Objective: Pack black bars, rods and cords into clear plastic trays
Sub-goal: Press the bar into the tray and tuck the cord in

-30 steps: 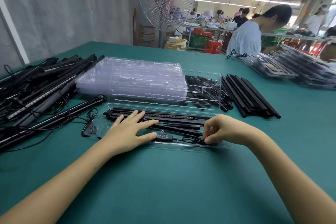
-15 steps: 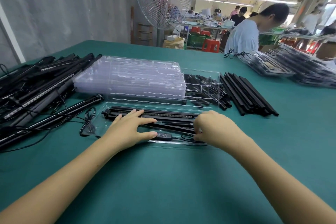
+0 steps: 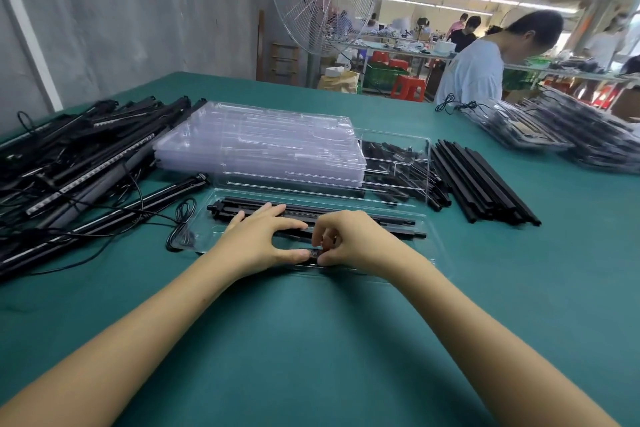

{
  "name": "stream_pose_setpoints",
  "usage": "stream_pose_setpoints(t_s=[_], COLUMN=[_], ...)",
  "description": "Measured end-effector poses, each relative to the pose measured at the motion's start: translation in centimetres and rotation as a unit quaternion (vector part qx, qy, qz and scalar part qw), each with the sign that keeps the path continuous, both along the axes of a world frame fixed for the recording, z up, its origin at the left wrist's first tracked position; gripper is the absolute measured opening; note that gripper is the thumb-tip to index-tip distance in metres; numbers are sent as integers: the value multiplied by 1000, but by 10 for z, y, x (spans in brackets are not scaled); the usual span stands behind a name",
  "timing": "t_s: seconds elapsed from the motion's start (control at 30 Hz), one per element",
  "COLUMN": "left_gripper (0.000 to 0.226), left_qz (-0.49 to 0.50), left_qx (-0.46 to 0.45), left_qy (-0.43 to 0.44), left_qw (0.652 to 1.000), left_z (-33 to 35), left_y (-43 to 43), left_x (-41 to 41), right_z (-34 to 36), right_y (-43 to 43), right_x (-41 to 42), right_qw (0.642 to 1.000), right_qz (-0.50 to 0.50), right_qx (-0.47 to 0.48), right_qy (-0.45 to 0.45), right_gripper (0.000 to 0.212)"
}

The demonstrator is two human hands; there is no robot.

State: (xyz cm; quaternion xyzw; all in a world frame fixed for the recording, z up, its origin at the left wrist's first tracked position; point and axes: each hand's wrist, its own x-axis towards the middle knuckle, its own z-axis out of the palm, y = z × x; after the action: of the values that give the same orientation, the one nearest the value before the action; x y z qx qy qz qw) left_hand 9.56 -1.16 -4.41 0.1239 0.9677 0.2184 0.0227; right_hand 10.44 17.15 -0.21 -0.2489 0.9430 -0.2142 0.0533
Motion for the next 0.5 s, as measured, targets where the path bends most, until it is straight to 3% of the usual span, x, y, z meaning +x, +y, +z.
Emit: stream_pose_setpoints(t_s=[0.5], left_gripper=[51], left_qz=[15], left_qx=[21], left_qy=[-4], left_qw=[1000], left_z=[2], left_y=[3], left_x=[2], right_z=[5], right_y=[-15], right_x=[-3], right_qw=[994], right_qz=[-19], right_qx=[104], right_qy=[5], right_gripper=[22])
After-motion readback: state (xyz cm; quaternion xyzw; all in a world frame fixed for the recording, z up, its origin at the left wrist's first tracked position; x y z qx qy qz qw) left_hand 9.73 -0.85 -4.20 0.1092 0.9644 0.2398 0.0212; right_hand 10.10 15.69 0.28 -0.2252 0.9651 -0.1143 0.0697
